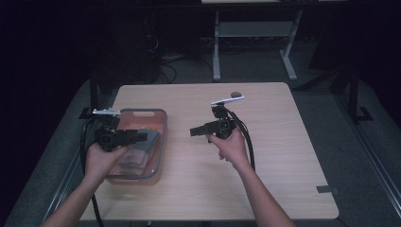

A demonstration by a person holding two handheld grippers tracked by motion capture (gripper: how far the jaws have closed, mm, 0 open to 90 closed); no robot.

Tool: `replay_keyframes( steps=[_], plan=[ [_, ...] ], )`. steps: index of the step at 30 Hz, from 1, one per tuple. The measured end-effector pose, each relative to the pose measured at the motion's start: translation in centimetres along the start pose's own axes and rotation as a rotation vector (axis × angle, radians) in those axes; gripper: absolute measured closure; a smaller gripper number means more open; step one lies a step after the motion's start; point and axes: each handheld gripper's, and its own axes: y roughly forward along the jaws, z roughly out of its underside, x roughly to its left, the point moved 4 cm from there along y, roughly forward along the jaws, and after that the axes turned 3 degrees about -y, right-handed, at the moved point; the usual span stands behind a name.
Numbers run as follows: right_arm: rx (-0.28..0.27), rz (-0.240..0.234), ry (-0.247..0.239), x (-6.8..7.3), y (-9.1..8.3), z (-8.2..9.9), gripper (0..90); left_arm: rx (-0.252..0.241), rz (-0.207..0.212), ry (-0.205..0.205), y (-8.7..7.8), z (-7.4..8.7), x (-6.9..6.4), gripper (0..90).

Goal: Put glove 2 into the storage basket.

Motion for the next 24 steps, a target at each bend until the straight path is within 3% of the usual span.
replay_keyframes(
  steps=[24],
  plan=[
    [-0.047,0.058,0.016,-2.6,-4.0,1.3,54.0,-0.004,0.051,0.030,2.3,-1.1,-3.1,38.6]
  ],
)
